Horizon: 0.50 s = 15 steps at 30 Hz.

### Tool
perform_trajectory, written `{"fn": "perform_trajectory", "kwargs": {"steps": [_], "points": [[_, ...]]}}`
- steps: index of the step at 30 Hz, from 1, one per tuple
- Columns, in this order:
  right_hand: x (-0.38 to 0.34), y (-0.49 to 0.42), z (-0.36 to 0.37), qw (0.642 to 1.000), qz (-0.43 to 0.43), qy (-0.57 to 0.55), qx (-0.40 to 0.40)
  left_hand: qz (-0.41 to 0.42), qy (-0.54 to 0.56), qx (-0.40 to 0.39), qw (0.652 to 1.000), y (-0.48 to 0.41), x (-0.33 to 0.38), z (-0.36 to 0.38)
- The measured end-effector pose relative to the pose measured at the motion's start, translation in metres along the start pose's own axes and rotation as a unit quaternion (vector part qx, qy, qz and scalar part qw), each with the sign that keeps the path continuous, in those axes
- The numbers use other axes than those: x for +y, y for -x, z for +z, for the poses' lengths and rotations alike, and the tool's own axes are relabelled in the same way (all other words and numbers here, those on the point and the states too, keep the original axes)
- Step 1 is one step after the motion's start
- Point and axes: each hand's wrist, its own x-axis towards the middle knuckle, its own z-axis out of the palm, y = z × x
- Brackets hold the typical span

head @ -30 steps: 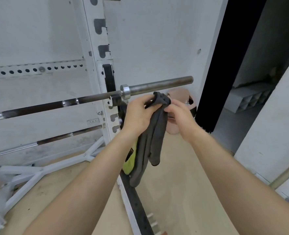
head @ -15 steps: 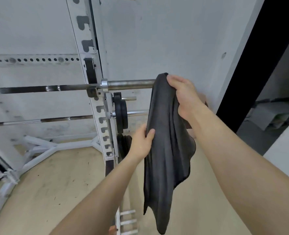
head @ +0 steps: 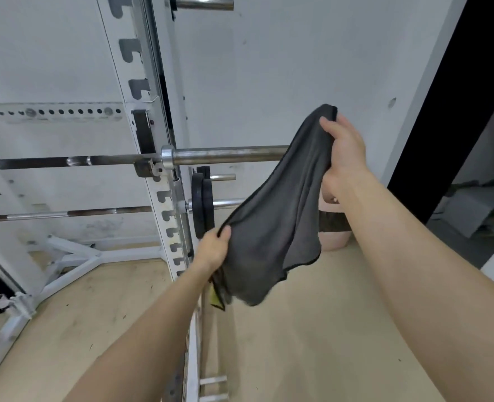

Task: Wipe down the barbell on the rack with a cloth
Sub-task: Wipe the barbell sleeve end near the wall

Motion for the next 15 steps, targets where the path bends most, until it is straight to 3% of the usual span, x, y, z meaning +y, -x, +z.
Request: {"fn": "perform_trajectory", "kwargs": {"steps": [3,8,10,12,15], "points": [[0.008,-0.037,-0.008,0.998,-0.036,0.052,-0.010,0.032,0.041,-0.002,0.999,-0.030,0.048,-0.040],[0.037,-0.112,-0.015,0.968,-0.072,0.238,-0.010,0.169,-0.039,0.071,0.982,-0.089,0.127,-0.106],[0.048,-0.147,-0.012,0.946,-0.084,0.313,-0.021,0.242,-0.153,0.128,0.949,-0.124,0.153,-0.132],[0.058,-0.185,-0.003,0.923,-0.094,0.373,-0.023,0.288,-0.280,0.202,0.893,-0.163,0.171,-0.150],[0.075,-0.238,0.018,0.884,-0.102,0.455,-0.017,0.316,-0.362,0.263,0.836,-0.217,0.188,-0.154]]}}
